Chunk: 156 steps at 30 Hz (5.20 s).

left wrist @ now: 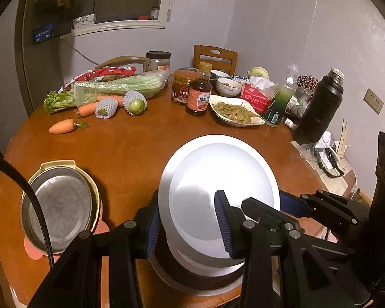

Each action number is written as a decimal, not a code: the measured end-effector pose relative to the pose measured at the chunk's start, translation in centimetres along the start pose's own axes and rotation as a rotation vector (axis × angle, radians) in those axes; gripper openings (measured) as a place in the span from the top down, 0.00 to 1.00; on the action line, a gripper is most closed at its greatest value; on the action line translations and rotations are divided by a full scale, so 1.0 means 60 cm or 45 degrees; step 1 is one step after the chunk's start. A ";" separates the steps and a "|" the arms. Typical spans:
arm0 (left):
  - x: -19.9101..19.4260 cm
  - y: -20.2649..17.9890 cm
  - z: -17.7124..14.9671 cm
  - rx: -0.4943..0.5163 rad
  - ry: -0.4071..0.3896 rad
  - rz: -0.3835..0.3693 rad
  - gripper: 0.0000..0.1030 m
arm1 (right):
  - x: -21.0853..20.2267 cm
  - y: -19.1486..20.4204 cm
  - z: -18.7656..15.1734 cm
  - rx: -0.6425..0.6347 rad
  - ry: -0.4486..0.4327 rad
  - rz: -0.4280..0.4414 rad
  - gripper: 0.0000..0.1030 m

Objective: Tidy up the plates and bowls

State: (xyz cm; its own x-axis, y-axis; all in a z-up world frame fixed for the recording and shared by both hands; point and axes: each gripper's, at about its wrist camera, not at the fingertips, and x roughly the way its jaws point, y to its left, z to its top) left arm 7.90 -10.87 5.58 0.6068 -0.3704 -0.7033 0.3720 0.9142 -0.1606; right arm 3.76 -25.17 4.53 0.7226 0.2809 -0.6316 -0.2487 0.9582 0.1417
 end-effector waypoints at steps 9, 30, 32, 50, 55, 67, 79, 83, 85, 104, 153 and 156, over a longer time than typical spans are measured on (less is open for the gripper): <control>0.005 -0.009 -0.027 0.021 0.034 0.005 0.61 | -0.006 0.006 -0.029 -0.009 0.025 -0.021 0.76; 0.032 -0.008 -0.055 0.025 0.074 0.011 0.61 | 0.012 0.005 -0.063 -0.017 0.072 -0.042 0.76; 0.035 -0.008 -0.057 0.024 0.078 0.012 0.61 | 0.015 0.006 -0.065 -0.024 0.076 -0.049 0.76; 0.045 -0.004 -0.062 0.015 0.097 0.006 0.61 | 0.032 0.011 -0.072 -0.059 0.099 -0.079 0.74; 0.047 -0.001 -0.063 0.012 0.102 0.003 0.61 | 0.035 0.015 -0.071 -0.071 0.098 -0.094 0.74; 0.047 0.001 -0.066 0.003 0.102 0.001 0.61 | 0.036 0.019 -0.071 -0.076 0.099 -0.117 0.74; 0.045 0.013 -0.066 -0.014 0.102 -0.005 0.61 | 0.041 0.015 -0.069 -0.051 0.109 -0.105 0.65; 0.044 0.015 -0.066 -0.017 0.102 -0.009 0.61 | 0.042 0.016 -0.068 -0.050 0.112 -0.110 0.65; 0.042 0.017 -0.065 -0.020 0.100 -0.018 0.61 | 0.042 0.016 -0.068 -0.047 0.112 -0.112 0.65; 0.027 0.021 -0.059 -0.007 0.057 0.033 0.60 | 0.034 0.006 -0.057 -0.009 0.101 -0.131 0.55; 0.078 0.065 -0.091 -0.195 0.192 -0.059 0.33 | 0.083 -0.049 -0.080 0.254 0.268 0.030 0.38; 0.083 0.066 -0.093 -0.213 0.202 -0.086 0.33 | 0.088 -0.050 -0.081 0.264 0.277 0.045 0.39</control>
State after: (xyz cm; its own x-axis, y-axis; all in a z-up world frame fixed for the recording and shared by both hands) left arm 8.48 -8.18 -2.39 0.4616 -0.4135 -0.7848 0.2786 0.9075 -0.3144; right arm 5.20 -26.85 -2.96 0.5553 0.3178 -0.7685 -0.1180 0.9449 0.3054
